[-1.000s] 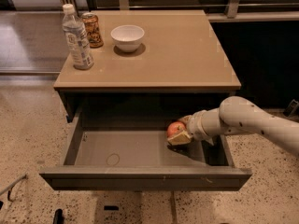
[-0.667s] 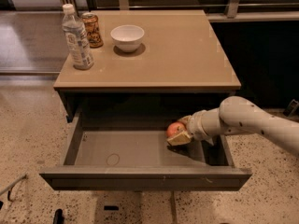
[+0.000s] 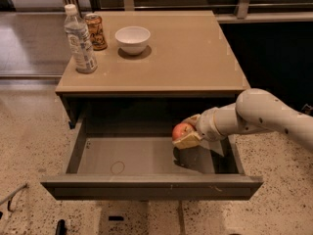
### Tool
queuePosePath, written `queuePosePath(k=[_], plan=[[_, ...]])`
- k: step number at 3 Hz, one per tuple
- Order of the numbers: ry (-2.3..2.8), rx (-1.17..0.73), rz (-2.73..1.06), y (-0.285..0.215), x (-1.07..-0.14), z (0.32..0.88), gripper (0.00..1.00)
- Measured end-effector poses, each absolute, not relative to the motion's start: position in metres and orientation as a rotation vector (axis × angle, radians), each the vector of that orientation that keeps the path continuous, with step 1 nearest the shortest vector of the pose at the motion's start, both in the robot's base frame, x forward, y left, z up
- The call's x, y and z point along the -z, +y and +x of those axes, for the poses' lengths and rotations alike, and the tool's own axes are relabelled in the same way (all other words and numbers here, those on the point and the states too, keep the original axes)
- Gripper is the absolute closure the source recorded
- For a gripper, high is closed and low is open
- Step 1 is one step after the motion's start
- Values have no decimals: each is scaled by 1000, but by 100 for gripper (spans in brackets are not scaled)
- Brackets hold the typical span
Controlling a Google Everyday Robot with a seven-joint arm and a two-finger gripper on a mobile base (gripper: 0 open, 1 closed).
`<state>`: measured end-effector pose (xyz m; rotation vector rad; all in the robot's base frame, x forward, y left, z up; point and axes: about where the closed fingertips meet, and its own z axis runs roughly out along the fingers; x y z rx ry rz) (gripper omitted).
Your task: Pick apple from top drawer and place on counter
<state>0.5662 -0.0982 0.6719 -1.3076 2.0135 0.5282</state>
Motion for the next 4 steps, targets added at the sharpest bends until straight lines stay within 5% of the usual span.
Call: queuePosePath(k=[2,4], plan=[[1950,-526,-1375,-82,-818,531,100],[1950,-515,-1364,-84,-831,540,100]])
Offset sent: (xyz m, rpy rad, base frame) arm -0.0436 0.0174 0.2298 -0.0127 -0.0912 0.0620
